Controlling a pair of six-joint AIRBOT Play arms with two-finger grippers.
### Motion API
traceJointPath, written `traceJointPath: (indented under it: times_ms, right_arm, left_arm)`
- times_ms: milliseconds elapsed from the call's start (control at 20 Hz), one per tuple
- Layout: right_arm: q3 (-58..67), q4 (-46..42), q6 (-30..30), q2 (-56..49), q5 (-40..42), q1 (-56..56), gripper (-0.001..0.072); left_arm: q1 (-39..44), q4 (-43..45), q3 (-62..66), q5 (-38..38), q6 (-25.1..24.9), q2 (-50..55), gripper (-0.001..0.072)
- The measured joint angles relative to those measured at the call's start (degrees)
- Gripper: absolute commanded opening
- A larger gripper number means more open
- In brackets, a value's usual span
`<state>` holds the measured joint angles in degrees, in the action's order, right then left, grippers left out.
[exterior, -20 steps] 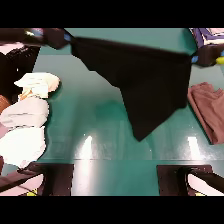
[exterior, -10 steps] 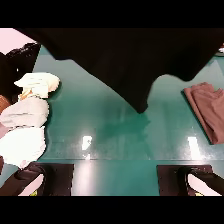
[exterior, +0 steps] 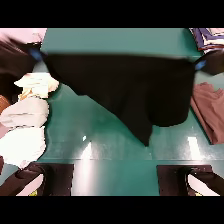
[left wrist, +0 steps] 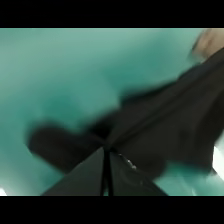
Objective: Fold the shirts.
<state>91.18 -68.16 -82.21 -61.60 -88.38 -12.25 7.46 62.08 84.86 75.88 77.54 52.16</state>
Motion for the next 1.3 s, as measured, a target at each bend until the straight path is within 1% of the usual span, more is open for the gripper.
traceJointPath:
  times_ms: [100, 250, 350, 500, 550, 600, 650, 700, 750, 800, 1100, 1300]
  right_arm:
    - [-9.53, -0.48, 0.15, -1.07, 3.08, -3.67, 0.0015]
    - [-22.12, -0.39, 0.5, -3.43, 10.01, -9.68, 0.0015]
    - [-27.76, 0.0, 0.68, -5.53, 13.94, -13.33, 0.0015]
    - [-32.2, 0.28, 0.74, -8.7, 17.33, -17.68, 0.0016]
    - [-32.98, 0.44, 0.76, -9.57, 18.08, -18.88, 0.0016]
    - [-33.51, 0.5, 0.81, -10.16, 18.64, -19.78, 0.0017]
    - [-33.88, 0.63, 0.83, -10.6, 18.95, -20.46, 0.0028]
    - [-33.94, 0.74, 0.81, -10.88, 19.32, -20.96, 0.0181]
    - [-33.7, 0.87, 0.81, -11.04, 19.21, -21.18, 0.0376]
    - [-33.03, 0.92, 0.83, -11.17, 18.75, -21.22, 0.0453]
    - [-23.67, 1.03, 0.83, -10.38, 9.84, -17.38, 0.0452]
    - [-19.19, 0.96, 0.83, -7.5, 7.48, -12.37, 0.045]
  left_arm:
    - [-0.04, 0.22, -11.17, -0.35, 0.17, 1.16, 0.0026]
    - [-0.04, 0.39, -27.56, -4.09, -0.68, 2.05, 0.0026]
    - [-0.04, 0.22, -36.26, -7.04, -1.68, 2.29, 0.0027]
    - [-0.04, -0.13, -44.35, -10.78, -2.45, 2.47, 0.0039]
    - [-0.04, -0.22, -45.88, -11.61, -2.6, 2.49, 0.0308]
    - [-0.04, -0.28, -46.93, -12.15, -2.67, 2.51, 0.0523]
    - [-0.04, -0.5, -47.65, -12.55, -2.69, 2.54, 0.053]
    - [-0.04, -0.7, -47.93, -12.92, -2.75, 2.54, 0.053]
    - [-0.04, -0.68, -47.76, -12.92, -2.84, 2.54, 0.053]
    - [-0.04, -0.74, -46.82, -12.92, -2.86, 2.56, 0.053]
    - [-0.04, 0.15, -34.62, -13.38, -2.25, 2.95, 0.053]
    - [-0.04, 2.34, -31.04, -13.9, -0.37, 9.22, 0.053]
